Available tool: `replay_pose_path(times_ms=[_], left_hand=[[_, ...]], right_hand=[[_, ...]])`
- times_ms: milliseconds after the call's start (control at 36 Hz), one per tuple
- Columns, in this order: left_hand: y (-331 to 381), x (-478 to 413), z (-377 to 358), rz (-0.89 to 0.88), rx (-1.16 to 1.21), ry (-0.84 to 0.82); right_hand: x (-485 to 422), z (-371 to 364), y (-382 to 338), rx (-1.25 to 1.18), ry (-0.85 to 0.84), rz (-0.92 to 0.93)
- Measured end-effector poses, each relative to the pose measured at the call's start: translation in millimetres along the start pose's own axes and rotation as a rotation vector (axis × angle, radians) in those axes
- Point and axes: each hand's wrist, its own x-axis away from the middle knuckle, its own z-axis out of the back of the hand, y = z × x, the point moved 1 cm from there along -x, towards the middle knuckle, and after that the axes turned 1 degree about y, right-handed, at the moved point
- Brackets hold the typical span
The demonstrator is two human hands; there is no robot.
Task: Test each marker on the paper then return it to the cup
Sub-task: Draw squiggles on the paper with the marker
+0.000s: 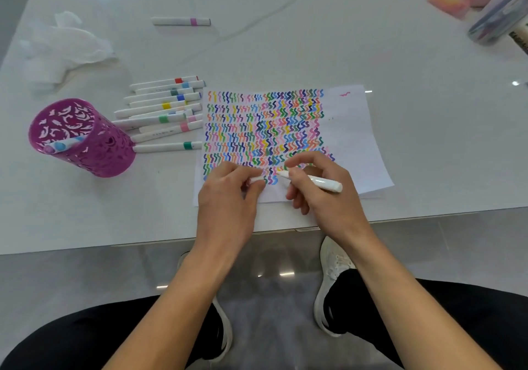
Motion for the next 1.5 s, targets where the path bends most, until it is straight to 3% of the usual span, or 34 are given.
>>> replay_pose_path(times_ms=[167, 528, 1028, 1167, 1500], left_hand=[[-3.0, -1.7, -0.8, 0.005, 0.002, -0.008], [-3.2, -1.5, -1.3, 0.015, 0.007, -0.002], [-1.7, -2.0, -2.4, 0.018, 0.014, 0.0], [-1.6, -2.2, -2.0, 0.022, 0.016, -0.009], [2.4, 2.3, 9.1, 0.046, 0.107, 0.029]], right_hand=[[2.0, -1.6, 3.7, -0.065, 0.075, -0.021], [1.7, -2.9, 5.1, 0.027, 0.127, -0.037], [2.5, -3.3, 4.3, 0.06, 0.162, -0.048], [2.6, -2.8, 4.9, 0.078, 0.098, -0.039], [7.7, -0.4, -2.2, -0.13, 0.106, 0.095]])
